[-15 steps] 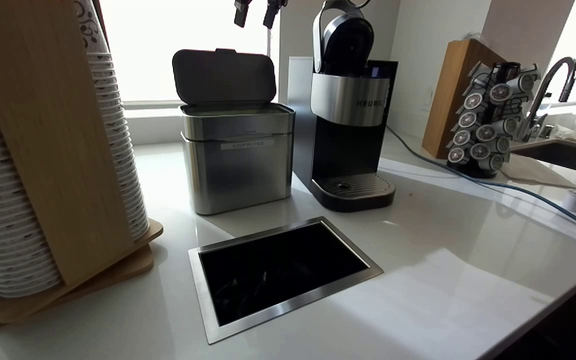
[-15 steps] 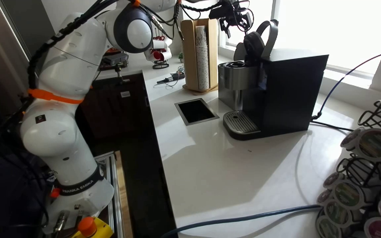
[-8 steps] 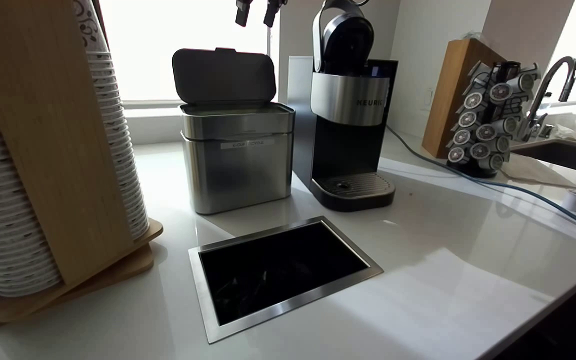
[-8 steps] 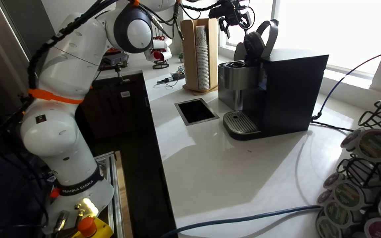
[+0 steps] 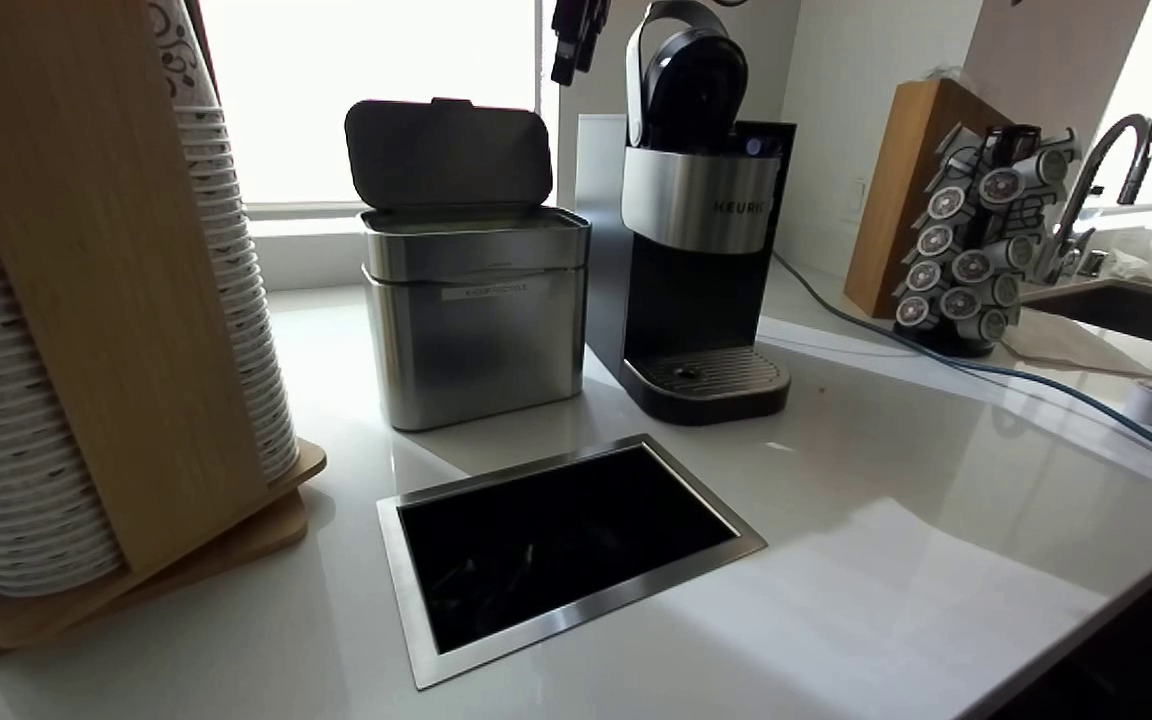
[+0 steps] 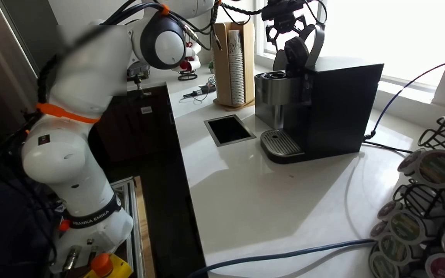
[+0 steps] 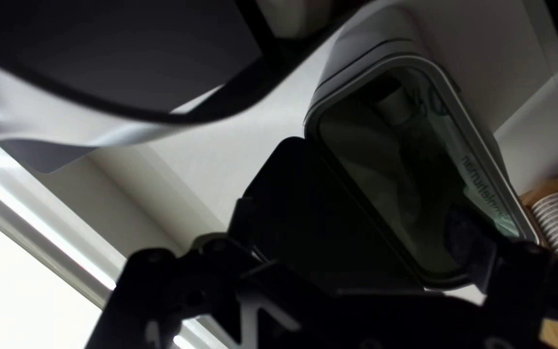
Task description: Remove the coffee pod from the coffeemaker and place it in the silver bin then close the bin.
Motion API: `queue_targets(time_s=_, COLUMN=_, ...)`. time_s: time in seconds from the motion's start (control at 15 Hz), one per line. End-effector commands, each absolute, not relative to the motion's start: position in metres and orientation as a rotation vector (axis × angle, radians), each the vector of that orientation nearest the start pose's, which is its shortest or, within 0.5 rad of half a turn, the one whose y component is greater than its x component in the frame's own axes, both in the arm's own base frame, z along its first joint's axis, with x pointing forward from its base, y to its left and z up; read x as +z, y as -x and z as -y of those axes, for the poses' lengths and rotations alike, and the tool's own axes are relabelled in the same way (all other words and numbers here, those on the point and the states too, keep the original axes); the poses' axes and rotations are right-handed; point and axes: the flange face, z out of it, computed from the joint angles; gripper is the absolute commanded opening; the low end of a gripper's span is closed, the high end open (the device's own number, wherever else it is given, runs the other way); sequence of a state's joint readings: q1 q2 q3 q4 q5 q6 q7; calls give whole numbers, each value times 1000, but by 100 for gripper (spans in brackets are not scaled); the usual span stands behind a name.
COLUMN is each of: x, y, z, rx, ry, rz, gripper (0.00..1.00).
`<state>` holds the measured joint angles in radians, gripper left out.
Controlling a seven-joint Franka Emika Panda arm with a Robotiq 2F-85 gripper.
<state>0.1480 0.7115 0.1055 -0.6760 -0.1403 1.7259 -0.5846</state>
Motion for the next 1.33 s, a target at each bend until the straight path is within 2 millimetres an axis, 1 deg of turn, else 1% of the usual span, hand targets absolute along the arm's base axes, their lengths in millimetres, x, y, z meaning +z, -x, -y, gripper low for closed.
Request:
queue_targets(time_s=0.0, x=599, y=-736, z=-140, rx=-525, ry=2975, rz=1257, gripper=100)
queue_targets(time_s=0.07, x=600, y=-739, z=-146, rx=-565, ry=2965, rz=1315, gripper=100)
queue_targets(time_s=0.13, x=603, y=-741, z=-150, rx=-597, ry=2940, rz=1466, gripper=100)
queue_targets(time_s=0.4, x=606, y=-742, z=-152, rx=-588, ry=2817, rz=1793, gripper=100)
queue_targets(time_s=0.67, x=603, y=-749, z=-163, rx=-632, ry=2653, rz=2099, gripper=100)
queue_targets(time_s=0.73, x=606, y=-742, z=-158, rx=-598, ry=2707, rz=1955, gripper=100)
queue_targets(time_s=1.07, x=605, y=-743, z=-158, rx=-601, ry=2703, rz=1963, gripper=100)
queue_targets(time_s=1.13, x=601, y=-751, z=-159, rx=-643, ry=2700, rz=2033, gripper=100)
queue_targets(time_s=1.2, x=597, y=-754, z=-160, rx=-644, ry=2708, rz=2066, gripper=100)
queue_targets(time_s=1.27, x=596, y=-759, z=-162, rx=-692, ry=2706, rz=2106, gripper=100)
